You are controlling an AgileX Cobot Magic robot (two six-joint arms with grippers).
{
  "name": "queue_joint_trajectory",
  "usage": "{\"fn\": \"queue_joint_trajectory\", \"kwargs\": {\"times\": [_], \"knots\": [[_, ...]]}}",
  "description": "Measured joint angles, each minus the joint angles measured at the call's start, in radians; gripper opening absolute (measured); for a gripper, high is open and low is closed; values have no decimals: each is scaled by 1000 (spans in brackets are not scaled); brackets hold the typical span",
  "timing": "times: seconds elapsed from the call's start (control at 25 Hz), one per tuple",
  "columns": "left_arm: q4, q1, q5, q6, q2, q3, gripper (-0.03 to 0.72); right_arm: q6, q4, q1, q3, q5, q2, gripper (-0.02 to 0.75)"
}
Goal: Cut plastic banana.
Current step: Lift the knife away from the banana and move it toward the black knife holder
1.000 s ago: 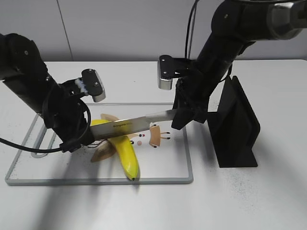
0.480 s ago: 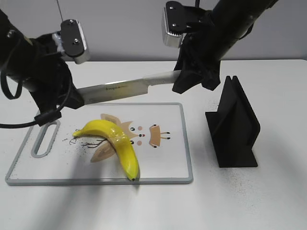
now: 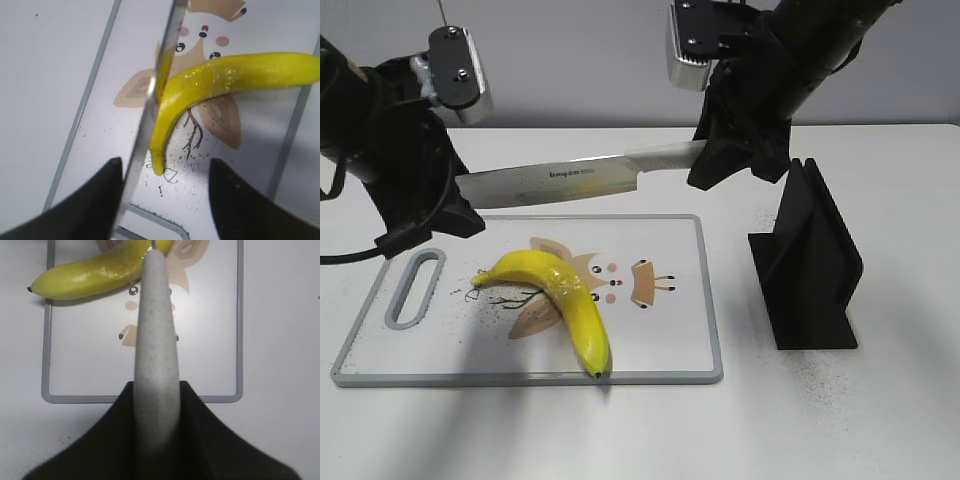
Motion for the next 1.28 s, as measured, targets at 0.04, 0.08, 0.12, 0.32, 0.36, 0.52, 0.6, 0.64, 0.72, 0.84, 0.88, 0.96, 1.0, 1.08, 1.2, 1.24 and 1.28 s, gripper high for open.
{"fn": "queue_joint_trajectory", "kwargs": {"times": [0.04, 0.08, 0.12, 0.32, 0.36, 0.52, 0.6, 0.64, 0.72, 0.84, 0.88, 0.96, 1.0, 1.08, 1.2, 1.24, 1.28], "knots": [[-8, 1, -3, -4, 0, 0, 556, 4, 0, 0, 0, -1, 0, 164], [-15, 1, -11, -6, 0, 0, 608, 9, -1, 0, 0, -4, 0, 163], [-21, 2, -22, -12, 0, 0, 632, 12, -2, 0, 0, -6, -1, 162], [-33, 17, -122, -66, -20, 1, 670, 25, -14, -5, 0, -16, -2, 162], [-35, 27, -140, -75, -27, 1, 670, 26, -19, -6, 0, -15, -4, 162], [-36, 76, -153, -103, -65, 2, 670, 50, -24, -7, -22, -2, -17, 162], [-36, 110, -153, -144, -93, 2, 669, 89, -26, -7, -40, 3, -27, 162], [-36, 129, -151, -166, -107, 2, 669, 125, -26, -7, -53, 8, -29, 162], [-36, 173, -137, -216, -144, 2, 667, 265, -29, -7, -86, 23, -31, 162], [-29, 228, -80, -284, -196, 2, 661, 560, -67, -7, -163, 52, -31, 162], [-24, 251, -60, -330, -214, 2, 657, 637, -87, -7, -195, 61, -31, 161], [-8, 284, -25, -438, -242, 2, 652, 760, -127, -7, -255, 99, -31, 161], [6, 305, -1, -503, -255, 2, 648, 805, -146, -7, -277, 120, -31, 161], [40, 342, 63, -619, -272, 2, 639, 887, -170, -7, -320, 167, -32, 161], [70, 400, 211, -773, -281, 2, 623, 1003, -181, -7, -337, 196, -34, 161], [72, 414, 283, -800, -281, 2, 617, 1047, -181, -7, -337, 199, -37, 161], [76, 428, 349, -823, -281, 2, 611, 1093, -182, -7, -337, 200, -41, 161]]}}
